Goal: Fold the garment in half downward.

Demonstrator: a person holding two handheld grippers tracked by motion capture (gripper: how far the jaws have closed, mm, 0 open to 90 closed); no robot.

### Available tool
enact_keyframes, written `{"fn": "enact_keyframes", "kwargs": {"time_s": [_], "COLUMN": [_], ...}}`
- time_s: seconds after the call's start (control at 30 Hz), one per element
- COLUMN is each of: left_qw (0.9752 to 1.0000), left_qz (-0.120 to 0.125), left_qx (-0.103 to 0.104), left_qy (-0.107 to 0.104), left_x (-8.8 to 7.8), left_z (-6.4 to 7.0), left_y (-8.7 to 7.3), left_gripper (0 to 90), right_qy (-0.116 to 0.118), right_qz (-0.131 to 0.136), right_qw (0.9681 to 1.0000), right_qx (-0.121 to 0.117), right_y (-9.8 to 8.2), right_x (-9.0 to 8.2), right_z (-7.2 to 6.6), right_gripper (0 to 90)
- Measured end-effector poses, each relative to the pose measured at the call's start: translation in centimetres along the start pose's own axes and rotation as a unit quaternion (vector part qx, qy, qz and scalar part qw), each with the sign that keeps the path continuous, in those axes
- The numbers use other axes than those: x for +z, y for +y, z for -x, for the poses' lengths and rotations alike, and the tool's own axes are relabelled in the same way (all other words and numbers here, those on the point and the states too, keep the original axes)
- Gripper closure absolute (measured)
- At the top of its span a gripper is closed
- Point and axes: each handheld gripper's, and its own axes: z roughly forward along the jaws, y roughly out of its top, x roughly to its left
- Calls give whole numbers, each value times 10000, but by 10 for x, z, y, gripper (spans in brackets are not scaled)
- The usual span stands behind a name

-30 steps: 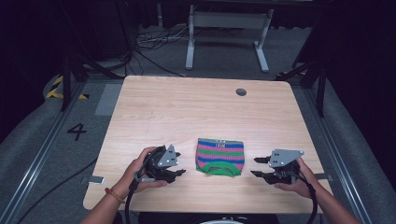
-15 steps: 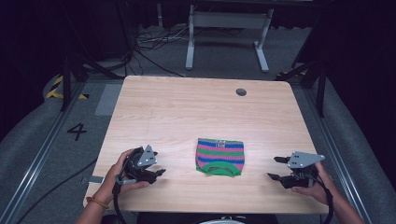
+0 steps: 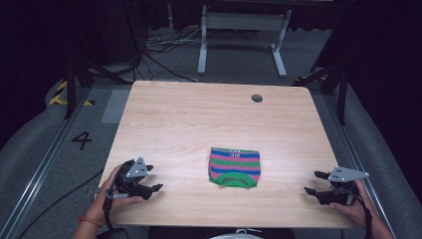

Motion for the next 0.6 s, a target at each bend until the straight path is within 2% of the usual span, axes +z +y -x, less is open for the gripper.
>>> {"fn": "enact_keyframes", "kwargs": {"time_s": [0.13, 0.17, 0.2, 0.23, 0.3, 0.4, 0.47, 0.53, 0.6], "left_qw": [9999, 9997, 9997, 9993, 9988, 9985, 9982, 9974, 9973], "left_qz": [32, 72, 72, 72, 101, 1, 144, 117, 110], "left_qx": [-138, -233, -233, -356, -475, -541, -578, -683, -697], "left_qy": [-24, 4, 4, 12, -48, -30, 25, 173, 196], "left_x": [-3, -5, -5, -7, -7, -6, -6, -6, -6], "left_z": [-2, -4, -4, -7, -10, -11, -11, -10, -9], "left_y": [-6, -11, -11, -17, -22, -27, -32, -32, -32], "left_gripper": [236, 230, 228, 220, 198, 190, 174, 169, 162], "right_qy": [-22, -29, -29, -15, -13, -39, 11, 16, 18], "right_qz": [45, 73, 73, 95, 123, 116, 78, 75, 76], "right_qw": [9995, 9993, 9993, 9988, 9982, 9979, 9982, 9983, 9982], "right_qx": [305, 379, 379, 488, 581, 642, 596, 586, 586], "right_y": [-14, -18, -18, -23, -26, -27, -28, -27, -27], "right_x": [-3, -3, -3, -4, -6, -8, -7, -7, -7], "right_z": [6, 7, 7, 8, 9, 9, 9, 9, 9], "right_gripper": [243, 237, 237, 213, 200, 195, 171, 166, 166]}}
